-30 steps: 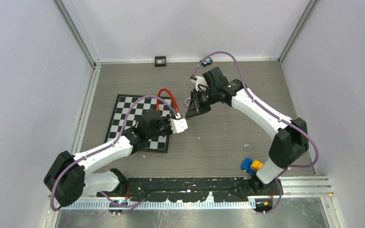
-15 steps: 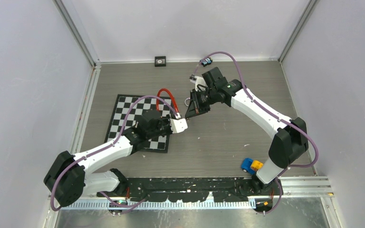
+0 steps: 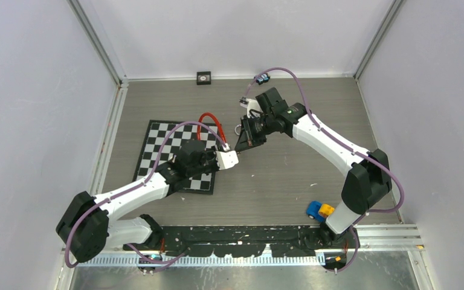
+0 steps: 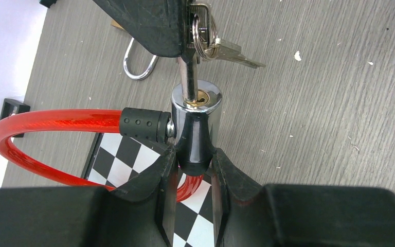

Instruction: Unlock with the key

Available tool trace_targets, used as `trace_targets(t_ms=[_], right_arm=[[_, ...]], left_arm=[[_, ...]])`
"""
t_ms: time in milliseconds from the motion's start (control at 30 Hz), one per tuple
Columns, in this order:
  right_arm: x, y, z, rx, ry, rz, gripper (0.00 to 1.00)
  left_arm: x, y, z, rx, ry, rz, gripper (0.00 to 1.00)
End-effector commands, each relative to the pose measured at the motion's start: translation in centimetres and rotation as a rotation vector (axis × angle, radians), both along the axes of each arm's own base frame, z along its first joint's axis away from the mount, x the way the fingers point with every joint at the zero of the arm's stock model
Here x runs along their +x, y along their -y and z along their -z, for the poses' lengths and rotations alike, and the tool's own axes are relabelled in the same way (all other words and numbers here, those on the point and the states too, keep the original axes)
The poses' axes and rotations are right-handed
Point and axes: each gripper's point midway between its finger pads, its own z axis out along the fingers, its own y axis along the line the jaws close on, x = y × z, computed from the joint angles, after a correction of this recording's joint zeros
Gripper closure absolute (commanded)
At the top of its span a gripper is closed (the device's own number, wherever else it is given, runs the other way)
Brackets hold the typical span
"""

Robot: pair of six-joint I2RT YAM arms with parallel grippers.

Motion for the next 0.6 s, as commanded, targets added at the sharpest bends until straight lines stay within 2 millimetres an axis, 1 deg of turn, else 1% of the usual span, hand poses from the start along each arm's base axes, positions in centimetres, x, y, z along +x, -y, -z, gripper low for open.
trace_targets(t_ms=[0, 233, 567], right_arm=[[-0.10, -0.26, -1.46, 0.028, 0.072, -0.018, 0.99], [-0.24, -0.03, -2.02, 0.032, 0.091, -0.020, 0.99], [-0.29, 0.06, -2.06, 0.032, 0.094, -0.020, 0.99]], left_arm=[[1.12, 1.35, -3.74, -0.096, 0.093, 0.005, 1.00], [1.07, 1.32, -3.52, -0.092, 0.091, 0.007, 1.00], [1.05, 1.35, -3.52, -0.093, 0.090, 0.009, 1.00]])
